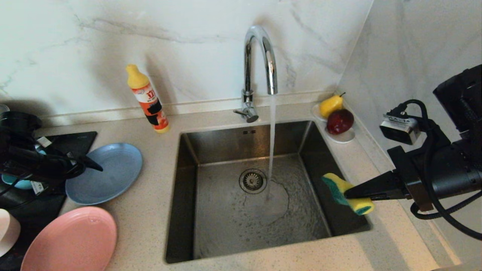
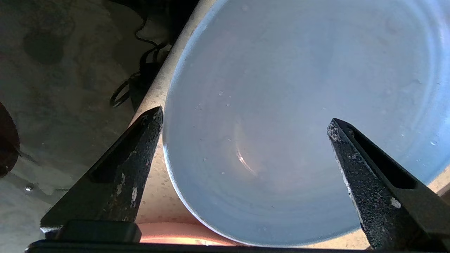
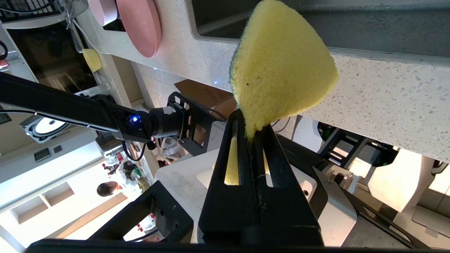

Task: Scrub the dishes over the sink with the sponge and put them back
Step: Wash the plate

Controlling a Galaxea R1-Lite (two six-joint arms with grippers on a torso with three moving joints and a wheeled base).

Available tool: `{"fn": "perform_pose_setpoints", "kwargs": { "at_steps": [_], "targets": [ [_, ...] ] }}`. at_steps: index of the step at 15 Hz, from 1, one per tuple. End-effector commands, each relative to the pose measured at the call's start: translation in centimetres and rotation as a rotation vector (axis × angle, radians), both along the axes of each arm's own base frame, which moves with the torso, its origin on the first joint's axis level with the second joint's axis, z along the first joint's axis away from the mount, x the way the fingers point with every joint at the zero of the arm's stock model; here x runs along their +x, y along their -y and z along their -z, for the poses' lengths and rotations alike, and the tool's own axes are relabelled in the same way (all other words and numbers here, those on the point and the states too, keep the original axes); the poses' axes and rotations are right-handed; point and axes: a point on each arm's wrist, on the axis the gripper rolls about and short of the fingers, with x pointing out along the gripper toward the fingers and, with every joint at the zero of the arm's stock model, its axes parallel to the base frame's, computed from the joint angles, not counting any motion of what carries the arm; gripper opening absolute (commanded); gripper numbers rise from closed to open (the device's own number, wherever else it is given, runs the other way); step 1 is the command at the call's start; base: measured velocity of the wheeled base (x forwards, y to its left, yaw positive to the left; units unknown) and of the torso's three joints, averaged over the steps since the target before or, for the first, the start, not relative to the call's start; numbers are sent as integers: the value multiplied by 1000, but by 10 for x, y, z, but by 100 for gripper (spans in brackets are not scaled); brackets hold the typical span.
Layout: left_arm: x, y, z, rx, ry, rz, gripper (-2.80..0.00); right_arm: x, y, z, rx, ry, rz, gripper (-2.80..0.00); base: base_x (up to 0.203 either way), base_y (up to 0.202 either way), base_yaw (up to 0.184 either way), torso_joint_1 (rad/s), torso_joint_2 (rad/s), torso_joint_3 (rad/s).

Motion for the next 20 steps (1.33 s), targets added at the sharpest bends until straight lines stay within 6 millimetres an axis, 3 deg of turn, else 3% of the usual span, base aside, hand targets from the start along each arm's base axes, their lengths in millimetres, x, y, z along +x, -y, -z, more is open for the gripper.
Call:
{"fn": "perform_pose_setpoints", "kwargs": {
  "at_steps": [1, 8, 9, 20],
  "targets": [
    [1, -1, 4, -4, -14, -5, 0, -1, 0, -1, 4, -1, -2, -280, 0, 0, 0, 0, 0, 0],
    [3, -2, 9, -7, -28, -6, 0, -1, 0, -1, 3, -3, -2, -280, 0, 0, 0, 0, 0, 0],
    [3, -2, 11, -9, -33, -6, -280, 0, 0, 0, 2, -7, -2, -280, 0, 0, 0, 0, 0, 0],
    [-2, -7, 16, 12, -70, -35, -280, -1, 4, -4, 8, 6, 17, -280, 0, 0, 0, 0, 0, 0]
  ]
}}
